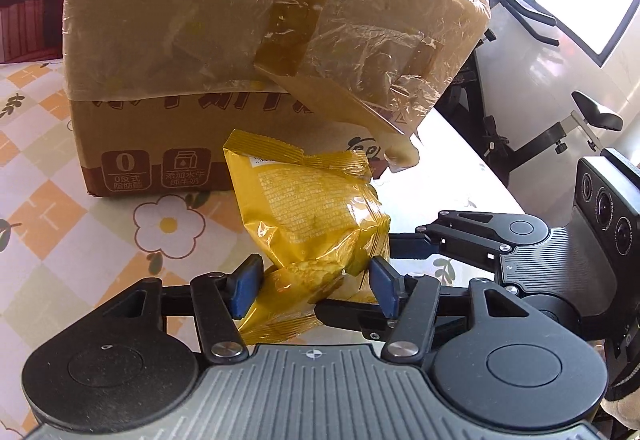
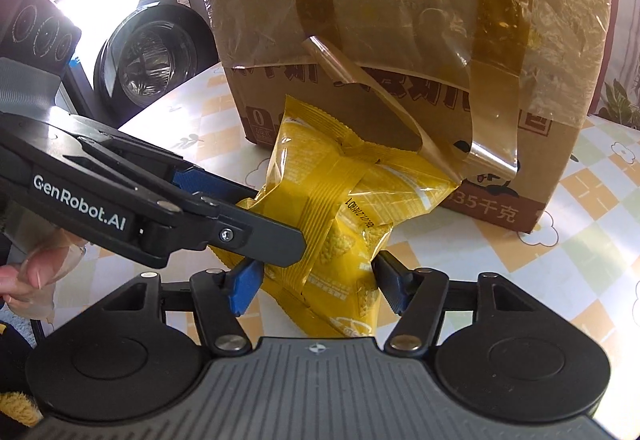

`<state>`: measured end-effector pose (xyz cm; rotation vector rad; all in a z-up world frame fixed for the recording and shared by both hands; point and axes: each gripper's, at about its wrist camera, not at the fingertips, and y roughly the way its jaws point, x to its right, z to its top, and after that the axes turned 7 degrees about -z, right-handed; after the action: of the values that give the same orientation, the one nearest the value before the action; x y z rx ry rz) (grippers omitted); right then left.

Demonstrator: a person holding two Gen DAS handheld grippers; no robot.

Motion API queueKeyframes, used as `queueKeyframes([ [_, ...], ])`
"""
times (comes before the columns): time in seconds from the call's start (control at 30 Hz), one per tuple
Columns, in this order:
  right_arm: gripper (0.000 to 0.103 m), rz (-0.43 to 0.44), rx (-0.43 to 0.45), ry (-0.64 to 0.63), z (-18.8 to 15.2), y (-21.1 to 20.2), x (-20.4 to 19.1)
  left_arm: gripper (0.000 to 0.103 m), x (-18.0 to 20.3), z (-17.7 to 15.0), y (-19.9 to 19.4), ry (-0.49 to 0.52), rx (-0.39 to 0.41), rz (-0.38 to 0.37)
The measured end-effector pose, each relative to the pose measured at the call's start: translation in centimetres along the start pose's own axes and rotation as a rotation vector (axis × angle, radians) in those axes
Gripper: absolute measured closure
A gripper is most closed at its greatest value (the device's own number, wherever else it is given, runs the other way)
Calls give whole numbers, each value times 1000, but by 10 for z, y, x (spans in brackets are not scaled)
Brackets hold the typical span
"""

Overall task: Organize snacks
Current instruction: 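Grasp the yellow snack bag with both grippers together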

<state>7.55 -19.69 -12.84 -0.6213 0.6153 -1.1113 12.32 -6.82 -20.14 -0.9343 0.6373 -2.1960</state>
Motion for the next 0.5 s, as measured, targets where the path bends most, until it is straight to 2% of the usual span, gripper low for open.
queueKeyframes([
  [0.27,40,49,58,-70,22,-13,-36,44,-7,-7,-54,-25,85,22],
  [0.5,42,69,132,-125,43,-36,-62,44,-3,-6,-106,-26,193,27],
])
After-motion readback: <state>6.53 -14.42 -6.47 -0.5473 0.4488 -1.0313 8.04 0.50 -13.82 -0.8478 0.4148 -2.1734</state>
